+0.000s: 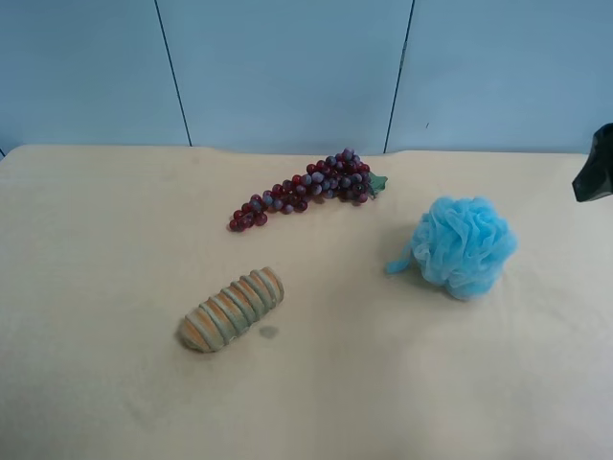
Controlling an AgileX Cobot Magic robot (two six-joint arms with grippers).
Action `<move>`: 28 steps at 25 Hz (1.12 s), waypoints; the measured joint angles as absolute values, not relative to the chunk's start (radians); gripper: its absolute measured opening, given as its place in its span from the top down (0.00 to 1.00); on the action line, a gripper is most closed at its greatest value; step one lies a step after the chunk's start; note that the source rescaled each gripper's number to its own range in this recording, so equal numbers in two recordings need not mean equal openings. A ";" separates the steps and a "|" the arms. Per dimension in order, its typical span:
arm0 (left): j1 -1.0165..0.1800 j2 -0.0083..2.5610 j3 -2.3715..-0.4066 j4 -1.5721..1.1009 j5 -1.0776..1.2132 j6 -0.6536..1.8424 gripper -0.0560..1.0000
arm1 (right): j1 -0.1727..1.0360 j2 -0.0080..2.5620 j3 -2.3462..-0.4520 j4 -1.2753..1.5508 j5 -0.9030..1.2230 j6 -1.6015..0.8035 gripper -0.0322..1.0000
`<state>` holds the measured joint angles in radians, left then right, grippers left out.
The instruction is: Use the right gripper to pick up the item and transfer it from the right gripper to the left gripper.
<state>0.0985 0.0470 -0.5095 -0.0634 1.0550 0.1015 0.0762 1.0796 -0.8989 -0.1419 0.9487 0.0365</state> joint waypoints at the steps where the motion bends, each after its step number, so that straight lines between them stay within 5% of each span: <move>1: 0.099 0.047 -0.509 -0.063 1.055 0.102 0.04 | 0.076 1.096 -0.899 -0.144 0.936 0.040 0.07; 18: 0.099 0.047 -0.509 -0.063 1.055 0.102 0.04 | 0.074 1.303 -0.899 -0.083 0.609 0.067 0.07; 28: 0.099 0.047 -0.509 -0.063 1.055 0.102 0.04 | 0.073 1.496 -0.899 0.164 0.477 -0.140 0.07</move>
<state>0.0985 0.0470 -0.5095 -0.0634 1.0550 0.1015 0.0730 1.4964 -0.8992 0.1641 0.4771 -0.1404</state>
